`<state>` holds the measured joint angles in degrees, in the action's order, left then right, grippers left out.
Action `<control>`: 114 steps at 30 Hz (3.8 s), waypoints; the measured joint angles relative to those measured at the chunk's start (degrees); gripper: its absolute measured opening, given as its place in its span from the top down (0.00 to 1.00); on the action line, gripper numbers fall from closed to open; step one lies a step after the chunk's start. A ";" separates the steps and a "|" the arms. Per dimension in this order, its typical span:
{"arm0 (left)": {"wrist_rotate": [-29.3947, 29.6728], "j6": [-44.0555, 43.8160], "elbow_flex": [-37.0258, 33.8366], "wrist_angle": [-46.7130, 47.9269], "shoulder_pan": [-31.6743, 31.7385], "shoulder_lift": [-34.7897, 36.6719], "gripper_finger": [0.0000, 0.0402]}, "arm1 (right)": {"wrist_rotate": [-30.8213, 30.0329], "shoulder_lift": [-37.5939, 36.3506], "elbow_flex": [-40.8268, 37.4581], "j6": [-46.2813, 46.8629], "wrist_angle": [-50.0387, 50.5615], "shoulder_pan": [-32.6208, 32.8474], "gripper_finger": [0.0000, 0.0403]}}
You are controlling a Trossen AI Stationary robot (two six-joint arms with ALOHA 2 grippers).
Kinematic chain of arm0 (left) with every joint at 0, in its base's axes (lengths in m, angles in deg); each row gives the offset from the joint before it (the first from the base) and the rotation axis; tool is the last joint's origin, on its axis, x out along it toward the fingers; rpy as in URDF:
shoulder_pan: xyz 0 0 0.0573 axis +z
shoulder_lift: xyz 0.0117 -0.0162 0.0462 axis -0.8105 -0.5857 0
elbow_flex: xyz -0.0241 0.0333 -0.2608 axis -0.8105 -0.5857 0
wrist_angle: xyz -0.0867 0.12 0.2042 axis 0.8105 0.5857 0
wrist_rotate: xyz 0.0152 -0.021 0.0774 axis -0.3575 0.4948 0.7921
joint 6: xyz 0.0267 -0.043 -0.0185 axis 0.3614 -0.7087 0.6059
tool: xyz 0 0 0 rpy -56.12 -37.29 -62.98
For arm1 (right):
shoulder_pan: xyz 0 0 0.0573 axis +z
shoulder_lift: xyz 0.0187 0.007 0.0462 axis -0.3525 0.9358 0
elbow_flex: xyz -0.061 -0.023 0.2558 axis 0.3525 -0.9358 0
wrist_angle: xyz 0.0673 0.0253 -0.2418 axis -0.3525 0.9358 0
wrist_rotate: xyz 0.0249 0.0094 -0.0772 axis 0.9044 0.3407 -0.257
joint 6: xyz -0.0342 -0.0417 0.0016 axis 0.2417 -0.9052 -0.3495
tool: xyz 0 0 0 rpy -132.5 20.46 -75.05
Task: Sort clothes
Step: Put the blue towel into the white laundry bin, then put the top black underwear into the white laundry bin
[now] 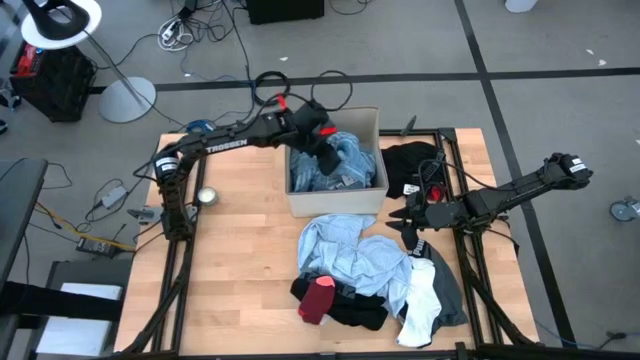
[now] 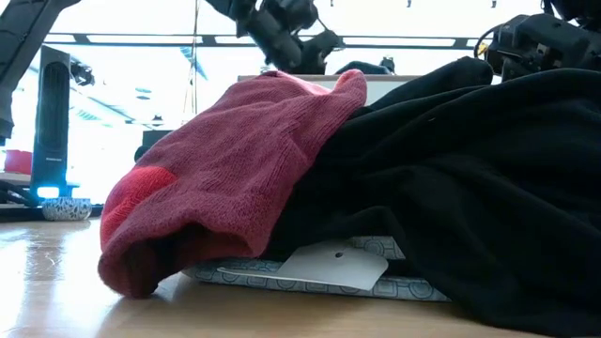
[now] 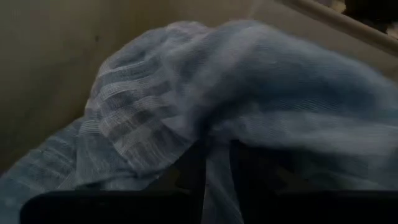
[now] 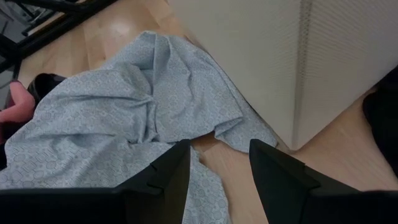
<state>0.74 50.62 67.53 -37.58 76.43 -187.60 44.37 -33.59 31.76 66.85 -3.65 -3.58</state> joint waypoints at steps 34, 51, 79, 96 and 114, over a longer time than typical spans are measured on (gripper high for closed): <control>15.81 -1.37 -54.21 -19.35 -19.84 59.23 0.80 | -0.07 -9.10 0.00 -3.31 6.74 -0.02 0.59; 9.88 -4.57 -61.48 -23.81 -19.90 59.52 0.80 | -14.46 -9.62 0.00 -3.89 12.31 -7.97 0.59; 8.13 2.14 -61.49 -24.67 -26.59 59.36 0.80 | 18.09 14.38 6.16 -14.70 18.58 -57.36 0.62; 9.54 7.70 -64.73 -27.87 -26.52 59.75 0.80 | 2.48 10.53 43.73 -15.92 52.01 -46.11 0.99; 14.11 4.78 -87.56 -54.00 -26.35 64.70 0.80 | -7.67 34.57 95.40 -26.39 51.85 -25.27 1.00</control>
<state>14.85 55.40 -20.03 -91.58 50.07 -122.90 36.70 0.98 127.16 40.46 48.20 -28.85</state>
